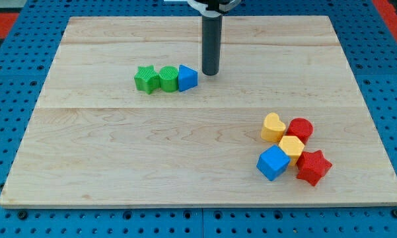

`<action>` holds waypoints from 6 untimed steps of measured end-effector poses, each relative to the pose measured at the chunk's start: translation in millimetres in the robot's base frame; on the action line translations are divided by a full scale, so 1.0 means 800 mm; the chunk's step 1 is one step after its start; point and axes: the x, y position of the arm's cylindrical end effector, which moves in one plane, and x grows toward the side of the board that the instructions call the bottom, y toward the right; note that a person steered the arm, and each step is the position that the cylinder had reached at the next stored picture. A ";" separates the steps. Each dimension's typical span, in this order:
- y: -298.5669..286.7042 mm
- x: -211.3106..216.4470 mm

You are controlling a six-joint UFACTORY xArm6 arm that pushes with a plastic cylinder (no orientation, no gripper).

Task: Separate the green circle and blue triangle

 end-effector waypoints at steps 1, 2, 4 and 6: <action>0.012 0.006; 0.025 0.030; -0.059 0.112; -0.077 0.027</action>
